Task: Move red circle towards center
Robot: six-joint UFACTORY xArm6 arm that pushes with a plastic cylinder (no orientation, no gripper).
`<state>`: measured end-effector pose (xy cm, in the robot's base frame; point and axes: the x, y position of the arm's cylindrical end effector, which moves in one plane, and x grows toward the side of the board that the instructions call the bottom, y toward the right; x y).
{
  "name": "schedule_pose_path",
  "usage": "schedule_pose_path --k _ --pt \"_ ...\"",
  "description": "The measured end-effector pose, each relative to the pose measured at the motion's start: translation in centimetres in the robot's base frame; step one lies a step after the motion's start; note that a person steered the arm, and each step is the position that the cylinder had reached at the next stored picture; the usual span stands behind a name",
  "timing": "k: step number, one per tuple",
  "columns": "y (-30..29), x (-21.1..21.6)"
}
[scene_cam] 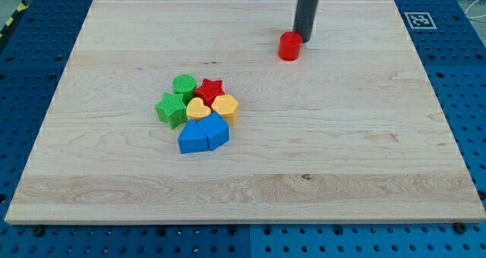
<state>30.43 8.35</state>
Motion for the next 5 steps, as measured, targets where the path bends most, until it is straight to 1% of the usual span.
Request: schedule_pose_path --k 1,2,3,4,5 --pt "-3.4 0.8" --pt "-1.3 1.1" --pt "1.5 2.3" --pt "-1.7 4.4" --pt "-6.4 4.5"
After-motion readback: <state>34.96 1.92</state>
